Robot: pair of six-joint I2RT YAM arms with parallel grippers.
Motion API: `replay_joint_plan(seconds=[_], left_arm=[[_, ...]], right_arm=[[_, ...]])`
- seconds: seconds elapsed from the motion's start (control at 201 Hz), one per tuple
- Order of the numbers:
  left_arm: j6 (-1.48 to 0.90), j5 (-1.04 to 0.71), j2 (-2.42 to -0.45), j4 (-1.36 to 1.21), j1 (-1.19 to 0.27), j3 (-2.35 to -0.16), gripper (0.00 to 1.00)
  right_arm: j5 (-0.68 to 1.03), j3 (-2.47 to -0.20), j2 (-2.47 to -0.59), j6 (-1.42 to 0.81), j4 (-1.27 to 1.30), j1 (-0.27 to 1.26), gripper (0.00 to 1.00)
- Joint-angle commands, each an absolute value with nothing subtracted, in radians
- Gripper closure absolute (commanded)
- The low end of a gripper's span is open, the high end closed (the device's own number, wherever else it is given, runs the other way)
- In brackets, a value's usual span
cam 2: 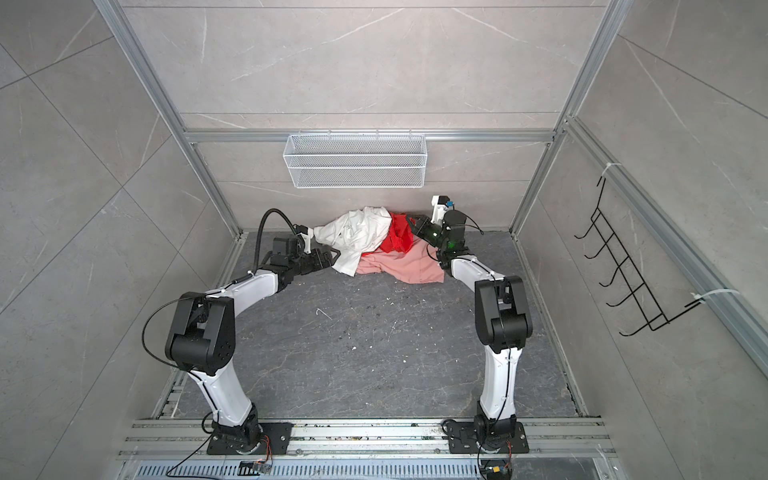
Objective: Pick out a specific cloth from the pile
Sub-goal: 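Lift the red cloth upward with the right gripper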
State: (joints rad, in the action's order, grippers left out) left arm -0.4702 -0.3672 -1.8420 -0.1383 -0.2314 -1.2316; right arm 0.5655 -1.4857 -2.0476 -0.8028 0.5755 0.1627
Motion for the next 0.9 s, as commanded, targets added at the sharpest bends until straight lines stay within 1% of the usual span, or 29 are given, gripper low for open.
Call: replay_joint_plan(seconds=[0.0, 0.219, 0.408, 0.677, 0.897], left_arm=[[-0.487, -0.368, -1.811, -0.193, -0.240, -1.229, 0.06], [-0.488, -0.380, -1.822, -0.222, -0.258, -1.230, 0.06], [-0.481, -0.400, -1.852, -0.216, -0.270, -1.276, 0.06], [-0.470, -0.438, -1.916, -0.213, -0.321, -1.356, 0.06], [-0.471, -0.440, -1.927, -0.227, -0.329, -1.359, 0.06]], right_arm=[[0.577, -1.525, -1.976, -0.769, 0.585, 0.177, 1.00], [0.586, -1.539, -1.952, -0.745, 0.573, 0.193, 1.00], [0.620, -1.546, -1.941, -0.743, 0.607, 0.206, 1.00], [0.613, -1.552, -1.918, -0.728, 0.593, 0.213, 1.00], [0.606, -1.565, -1.893, -0.706, 0.573, 0.218, 1.00]])
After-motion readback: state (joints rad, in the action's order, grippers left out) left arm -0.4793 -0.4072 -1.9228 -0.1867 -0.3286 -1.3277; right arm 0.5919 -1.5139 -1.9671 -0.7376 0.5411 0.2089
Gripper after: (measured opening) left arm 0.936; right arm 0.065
